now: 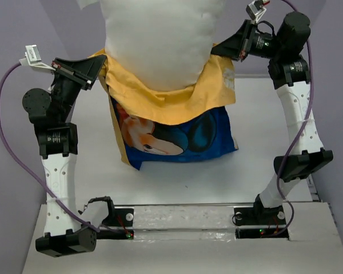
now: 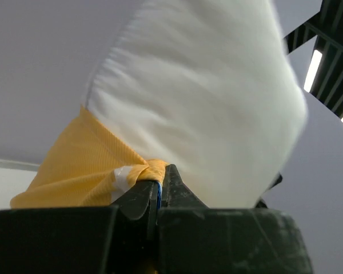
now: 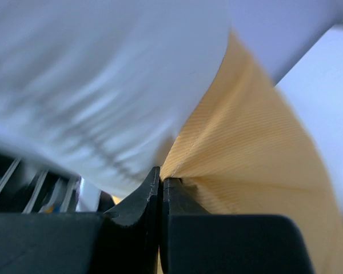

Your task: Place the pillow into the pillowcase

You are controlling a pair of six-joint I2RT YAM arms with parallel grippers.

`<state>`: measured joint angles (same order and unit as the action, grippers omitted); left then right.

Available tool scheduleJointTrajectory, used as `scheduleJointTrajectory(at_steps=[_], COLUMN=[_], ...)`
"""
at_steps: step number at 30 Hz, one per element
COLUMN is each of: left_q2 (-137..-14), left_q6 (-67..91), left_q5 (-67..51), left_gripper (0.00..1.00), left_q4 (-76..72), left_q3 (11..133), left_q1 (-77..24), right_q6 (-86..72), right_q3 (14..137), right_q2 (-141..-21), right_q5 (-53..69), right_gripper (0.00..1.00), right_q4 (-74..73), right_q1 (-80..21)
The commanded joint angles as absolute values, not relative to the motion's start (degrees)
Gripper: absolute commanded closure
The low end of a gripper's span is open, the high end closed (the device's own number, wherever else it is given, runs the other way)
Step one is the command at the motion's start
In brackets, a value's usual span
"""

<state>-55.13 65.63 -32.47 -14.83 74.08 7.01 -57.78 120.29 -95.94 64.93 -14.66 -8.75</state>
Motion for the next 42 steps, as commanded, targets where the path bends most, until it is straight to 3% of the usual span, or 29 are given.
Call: scheduleJointTrajectory(at_steps=[1, 3, 5, 6, 7, 9, 11, 12, 13, 15, 17, 18, 19, 20, 21, 22, 24, 25, 26, 28, 29, 30, 31, 34, 35, 36, 38, 40, 42], left_q2=[-51.08, -53.07, -60.54, -59.25, -56.37, -45.16, -45.86, -49.45, -58.18, -57.24, -44.68, -49.61, -56.10, -63.64, -68.59, -66.55, -53.94, -54.83, -61.20, -71.33, -67.10, -54.27, -52.58, -60.88, -57.17, -49.73, -52.80, -59.73, -50.88], left_q6=[60.28, 68.19, 64.89, 56.08, 53.29, 55.08, 57.14, 52.26, 48.29, 47.47, 44.40, 41.86, 39.83, 40.95, 42.44, 40.80, 43.22, 42.89, 40.11, 37.98, 35.10, 42.29, 45.67, 33.80, 31.23, 29.90, 34.43, 30.44, 26.01], left_q5=[-28.04, -31.53, -33.92, -28.79, -26.30, -21.89, -23.54, -23.47, -25.38, -30.32, -19.00, -13.42, -11.53, -15.26, -31.48, -30.07, -17.11, -15.31, -16.25, -29.14, -23.44, -20.77, -20.39, -25.57, -22.88, -11.54, -12.97, -24.61, -12.00], left_gripper=[1.00, 1.00, 1.00, 1.00, 1.00, 1.00, 1.00, 1.00, 1.00, 1.00, 1.00, 1.00, 1.00, 1.00, 1.00, 1.00, 1.00, 1.00, 1.00, 1.00, 1.00, 1.00, 1.00, 1.00, 1.00, 1.00, 1.00, 1.00, 1.00], left_q4=[-20.09, -28.80, -23.86, -15.03, -14.25, -22.69, -30.57, -25.19, -16.35, -15.82, -22.11, -20.76, -14.13, -7.28, -4.60, -4.40, -23.69, -19.81, -10.81, 3.96, 3.87, -22.41, -28.59, -8.54, -9.83, -19.07, -16.90, -7.19, -14.06], left_q3=[76.08, 73.64, 93.62, 100.56, 97.33, 75.39, 78.52, 91.89, 114.64, 110.71, 85.40, 85.95, 105.01, 116.69, 124.72, 115.32, 90.99, 100.28, 115.51, 131.55, 118.61, 97.42, 77.54, 106.70, 98.96, 76.34, 78.72, 107.83, 94.33], left_q1=[7.56, 7.73, 7.48, 5.38, 4.93, 4.75, 4.14, 4.04, 4.04, 4.22, 3.52, 2.21, 2.28, 2.20, 1.76, -3.72, -8.51, -8.00, -8.09, -8.17, -10.00, -10.72, -10.03, -7.45, -10.69, -14.72, -12.24, -11.14, -14.84], right_q6=[-49.74, -55.52, -49.52, -45.48, -43.87, -39.22, -41.84, -38.53, -34.67, -35.42, -22.29, -22.67, -23.37, -23.47, -22.77, -22.07, -22.14, -26.32, -26.19, -25.17, -22.70, -20.85, -22.66, -19.17, -18.81, -19.50, -21.08, -19.87, -20.04], right_q3=[119.44, 116.08, 138.64, 163.40, 164.08, 123.40, 106.55, 116.01, 150.82, 174.90, 163.64, 149.03, 131.22, 141.84, 158.21, 174.13, 145.02, 133.80, 156.74, 174.32, 161.50, 145.18, 128.84, 139.19, 133.56, 107.84, 111.32, 145.77, 130.47], right_q2=[-90.02, -91.30, -99.20, -100.27, -100.28, -85.41, -76.40, -80.73, -87.21, -99.40, -91.28, -78.18, -75.18, -78.71, -85.62, -94.48, -83.73, -78.02, -83.18, -91.90, -91.50, -88.62, -83.37, -77.60, -76.22, -70.28, -72.31, -81.07, -73.55], right_q5=[56.34, 60.79, 59.27, 51.32, 51.15, 46.99, 46.06, 43.01, 33.84, 39.32, 32.51, 22.34, 15.10, 14.16, 18.24, 22.63, 27.12, 23.33, 20.86, 28.13, 25.78, 25.32, 28.18, 19.77, 19.86, 17.34, 20.44, 22.16, 26.01], right_gripper=[1.00, 1.00, 1.00, 1.00, 1.00, 1.00, 1.00, 1.00, 1.00, 1.00, 1.00, 1.00, 1.00, 1.00, 1.00, 1.00, 1.00, 1.00, 1.00, 1.00, 1.00, 1.00, 1.00, 1.00, 1.00, 1.00, 1.00, 1.00, 1.00], right_q4=[-23.59, -15.10, -27.08, -37.34, -38.83, -28.56, -10.17, -23.16, -29.73, -43.97, -54.72, -29.70, -17.44, -18.97, -42.39, -54.98, -33.31, -22.96, -26.33, -44.58, -54.31, -49.18, -36.86, -32.50, -33.04, -21.65, -21.94, -35.47, -30.21], right_q1=[-7.47, -5.64, -4.31, -4.31, -4.31, -8.86, -8.88, -7.92, -7.91, -7.91, -17.52, -18.27, -18.28, -18.28, -18.28, -18.28, -18.28, -18.28, -17.67, -17.67, -17.67, -17.67, -17.67, -17.67, -17.67, -17.06, -12.16, -11.51, -12.30])
